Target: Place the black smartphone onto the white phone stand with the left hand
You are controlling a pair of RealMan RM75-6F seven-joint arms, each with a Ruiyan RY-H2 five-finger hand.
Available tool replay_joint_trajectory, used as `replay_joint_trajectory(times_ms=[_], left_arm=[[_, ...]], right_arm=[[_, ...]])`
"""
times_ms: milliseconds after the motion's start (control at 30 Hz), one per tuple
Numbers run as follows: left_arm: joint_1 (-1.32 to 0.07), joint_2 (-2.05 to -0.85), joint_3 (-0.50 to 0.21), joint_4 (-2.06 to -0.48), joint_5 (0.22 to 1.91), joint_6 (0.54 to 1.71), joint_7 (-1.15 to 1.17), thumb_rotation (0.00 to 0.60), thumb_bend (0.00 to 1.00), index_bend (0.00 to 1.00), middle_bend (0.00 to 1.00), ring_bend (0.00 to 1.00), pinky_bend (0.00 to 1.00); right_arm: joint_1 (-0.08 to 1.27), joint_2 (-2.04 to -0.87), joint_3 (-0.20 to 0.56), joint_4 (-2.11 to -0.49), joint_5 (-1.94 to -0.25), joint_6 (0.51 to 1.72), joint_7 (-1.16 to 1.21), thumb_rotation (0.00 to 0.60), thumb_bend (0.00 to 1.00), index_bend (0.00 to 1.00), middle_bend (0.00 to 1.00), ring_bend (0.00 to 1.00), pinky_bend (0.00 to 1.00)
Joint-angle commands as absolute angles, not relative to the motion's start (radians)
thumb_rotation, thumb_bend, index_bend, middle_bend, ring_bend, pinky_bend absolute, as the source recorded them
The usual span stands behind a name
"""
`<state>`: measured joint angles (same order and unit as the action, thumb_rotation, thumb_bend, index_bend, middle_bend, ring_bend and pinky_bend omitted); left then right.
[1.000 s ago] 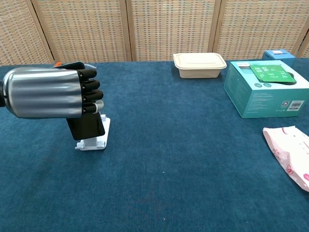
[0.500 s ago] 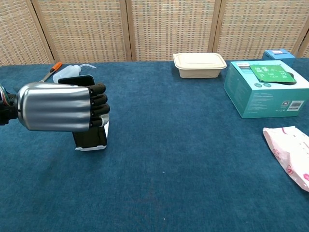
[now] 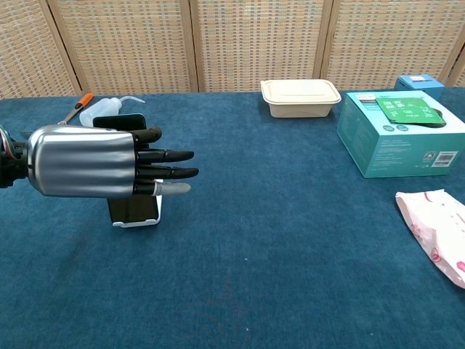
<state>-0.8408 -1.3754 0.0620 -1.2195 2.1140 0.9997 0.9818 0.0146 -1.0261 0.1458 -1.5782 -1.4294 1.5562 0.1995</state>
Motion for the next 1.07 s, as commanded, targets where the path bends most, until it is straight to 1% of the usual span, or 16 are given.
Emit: replay_joint_trajectory(times_ms=[33, 133, 267, 433, 467, 533, 600, 633, 700, 800, 867, 1067], left_arm=[[-0.841, -1.363, 0.06, -1.23, 2.116, 1.012, 0.98, 0.6, 0.0, 0.0, 0.0, 0.0, 0.27], [-0.837, -1.34, 0.056, -1.25, 2.116, 1.036, 0.981, 0.6, 0.0, 0.0, 0.0, 0.0, 0.27], [-0.823, -1.297, 0.047, -1.289, 2.115, 1.096, 0.963, 0.6, 0.0, 0.0, 0.0, 0.0, 0.27], [-0.747, -1.218, -0.009, -1.373, 2.044, 1.323, 0.819, 0.6, 0.0, 0.0, 0.0, 0.0, 0.25], [-0.713, -1.198, -0.029, -1.394, 2.003, 1.392, 0.766, 0.6, 0.0, 0.0, 0.0, 0.0, 0.24], [-0.66, -1.182, -0.045, -1.426, 1.935, 1.47, 0.678, 0.6, 0.0, 0.0, 0.0, 0.0, 0.22], [-0.603, -1.172, -0.058, -1.452, 1.858, 1.536, 0.585, 0.6, 0.0, 0.0, 0.0, 0.0, 0.17], [-0.559, -1.165, -0.066, -1.467, 1.787, 1.57, 0.523, 0.6, 0.0, 0.0, 0.0, 0.0, 0.15], [-0.503, -1.155, -0.069, -1.49, 1.697, 1.59, 0.458, 0.6, 0.0, 0.0, 0.0, 0.0, 0.09], [-0.419, -1.145, -0.07, -1.542, 1.548, 1.586, 0.379, 0.6, 0.0, 0.0, 0.0, 0.0, 0.04], [-0.356, -1.155, -0.066, -1.573, 1.454, 1.588, 0.282, 0.6, 0.0, 0.0, 0.0, 0.0, 0.01], [-0.272, -1.176, -0.05, -1.606, 1.364, 1.597, 0.203, 0.6, 0.0, 0.0, 0.0, 0.0, 0.0]], right_arm=[[0.014, -1.026, 0.145, -1.579, -1.43, 1.557, 0.198, 0.6, 0.0, 0.0, 0.0, 0.0, 0.0], [0.014, -1.026, 0.145, -1.579, -1.432, 1.558, 0.198, 0.6, 0.0, 0.0, 0.0, 0.0, 0.0], [0.014, -1.026, 0.144, -1.579, -1.432, 1.557, 0.197, 0.6, 0.0, 0.0, 0.0, 0.0, 0.0], [0.013, -1.026, 0.143, -1.582, -1.436, 1.561, 0.196, 0.6, 0.0, 0.0, 0.0, 0.0, 0.0], [0.012, -1.026, 0.143, -1.584, -1.437, 1.562, 0.194, 0.6, 0.0, 0.0, 0.0, 0.0, 0.0], [0.011, -1.026, 0.142, -1.586, -1.438, 1.565, 0.193, 0.6, 0.0, 0.0, 0.0, 0.0, 0.0], [0.01, -1.026, 0.142, -1.586, -1.44, 1.567, 0.191, 0.6, 0.0, 0.0, 0.0, 0.0, 0.0], [0.011, -1.027, 0.142, -1.587, -1.441, 1.567, 0.188, 0.6, 0.0, 0.0, 0.0, 0.0, 0.0], [0.011, -1.028, 0.14, -1.588, -1.443, 1.568, 0.184, 0.6, 0.0, 0.0, 0.0, 0.0, 0.0], [0.011, -1.031, 0.139, -1.591, -1.446, 1.571, 0.17, 0.6, 0.0, 0.0, 0.0, 0.0, 0.0], [0.011, -1.035, 0.139, -1.593, -1.447, 1.574, 0.158, 0.6, 0.0, 0.0, 0.0, 0.0, 0.0], [0.014, -1.043, 0.137, -1.596, -1.449, 1.572, 0.133, 0.6, 0.0, 0.0, 0.0, 0.0, 0.0]])
